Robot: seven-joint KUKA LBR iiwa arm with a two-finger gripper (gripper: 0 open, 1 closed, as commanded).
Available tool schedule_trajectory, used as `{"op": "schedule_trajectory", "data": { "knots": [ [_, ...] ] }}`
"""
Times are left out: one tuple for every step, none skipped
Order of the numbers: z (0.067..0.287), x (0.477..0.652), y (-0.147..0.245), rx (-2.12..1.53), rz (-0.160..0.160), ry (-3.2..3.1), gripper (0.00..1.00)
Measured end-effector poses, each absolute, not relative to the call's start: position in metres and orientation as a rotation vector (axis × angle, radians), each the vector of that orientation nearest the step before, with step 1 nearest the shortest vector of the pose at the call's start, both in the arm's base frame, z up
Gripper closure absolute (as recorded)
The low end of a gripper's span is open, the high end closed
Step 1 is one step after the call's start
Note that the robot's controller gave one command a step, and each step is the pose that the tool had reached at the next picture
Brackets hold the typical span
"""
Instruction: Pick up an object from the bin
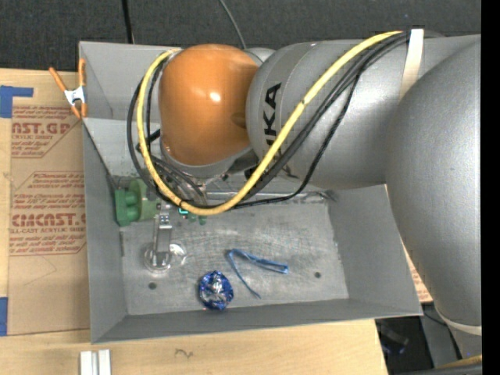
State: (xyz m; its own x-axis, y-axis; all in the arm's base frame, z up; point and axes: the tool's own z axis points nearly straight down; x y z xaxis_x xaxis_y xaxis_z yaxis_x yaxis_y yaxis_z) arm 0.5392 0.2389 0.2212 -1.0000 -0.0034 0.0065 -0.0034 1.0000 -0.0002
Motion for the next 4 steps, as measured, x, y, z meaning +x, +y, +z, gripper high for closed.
{"op": "schedule_trajectory", "data": {
  "knots": [
    [0.145,0.493,0.163,0.162,0.005,-3.127,0.0],
    [0.08,0.544,0.171,0.188,-0.001,-3.135,0.0],
    [0.084,0.544,0.172,0.188,-0.003,-3.137,1.0],
    [0.273,0.496,0.174,0.673,-0.002,-3.077,1.0]
  ]
}}
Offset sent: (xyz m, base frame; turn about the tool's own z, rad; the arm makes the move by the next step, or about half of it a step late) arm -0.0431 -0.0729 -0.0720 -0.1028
